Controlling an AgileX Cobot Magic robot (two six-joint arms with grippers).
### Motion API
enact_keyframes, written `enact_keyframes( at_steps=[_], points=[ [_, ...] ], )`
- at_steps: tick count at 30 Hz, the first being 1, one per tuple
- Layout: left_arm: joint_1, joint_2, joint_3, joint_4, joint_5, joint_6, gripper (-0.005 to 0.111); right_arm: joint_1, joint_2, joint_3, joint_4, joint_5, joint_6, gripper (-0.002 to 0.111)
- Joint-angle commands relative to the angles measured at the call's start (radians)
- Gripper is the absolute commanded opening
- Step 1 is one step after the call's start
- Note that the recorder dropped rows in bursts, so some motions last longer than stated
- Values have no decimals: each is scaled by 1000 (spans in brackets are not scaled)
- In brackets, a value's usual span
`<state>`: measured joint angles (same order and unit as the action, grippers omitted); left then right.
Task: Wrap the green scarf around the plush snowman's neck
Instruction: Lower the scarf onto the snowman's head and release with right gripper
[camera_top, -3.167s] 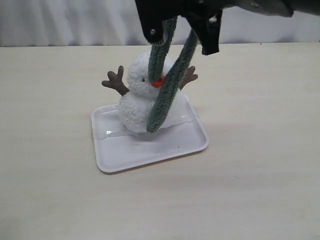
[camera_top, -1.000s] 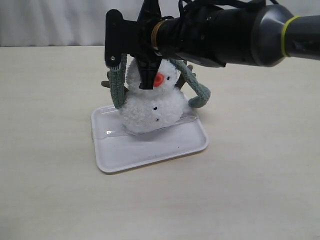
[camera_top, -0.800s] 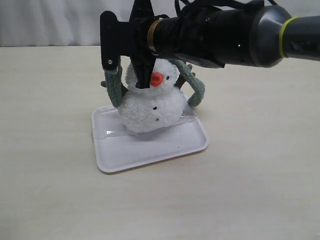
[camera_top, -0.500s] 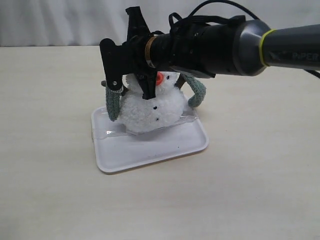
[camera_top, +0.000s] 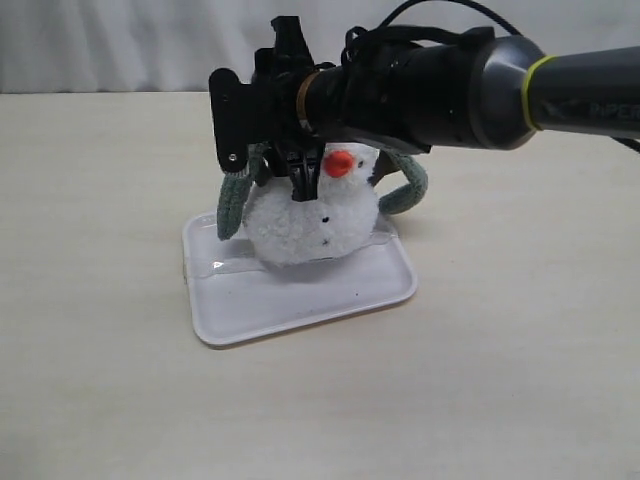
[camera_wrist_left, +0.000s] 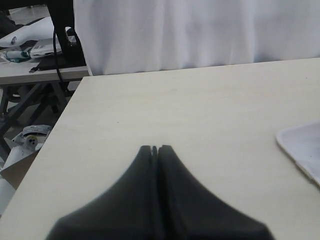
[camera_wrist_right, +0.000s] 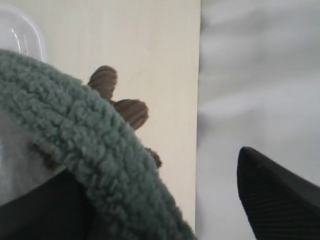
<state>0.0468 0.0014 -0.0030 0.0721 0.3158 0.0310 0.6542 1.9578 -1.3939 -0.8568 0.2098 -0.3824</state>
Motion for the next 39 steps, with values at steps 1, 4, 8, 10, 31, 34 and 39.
enact_keyframes(
  at_steps=[1, 4, 8, 10, 31, 34, 39],
  points=[
    [-6, -1, 3, 5, -7, -2, 0, 7, -12, 2, 15, 137, 63, 72],
    [-6, -1, 3, 5, -7, -2, 0, 30, -34, 2, 11, 153, 58, 72],
    [-6, -1, 3, 5, -7, -2, 0, 79, -59, 2, 11, 159, 28, 72],
    [-6, -1, 3, 5, -7, -2, 0, 100, -67, 2, 11, 175, 13, 72],
    [-6, -1, 3, 5, -7, -2, 0, 174, -118, 2, 56, 514, -103, 67],
    [-6, -1, 3, 5, -7, -2, 0, 214, -152, 2, 56, 520, -85, 54],
    [-6, -1, 3, 2, -7, -2, 0, 222, -213, 2, -15, 530, 195, 12]
  ],
)
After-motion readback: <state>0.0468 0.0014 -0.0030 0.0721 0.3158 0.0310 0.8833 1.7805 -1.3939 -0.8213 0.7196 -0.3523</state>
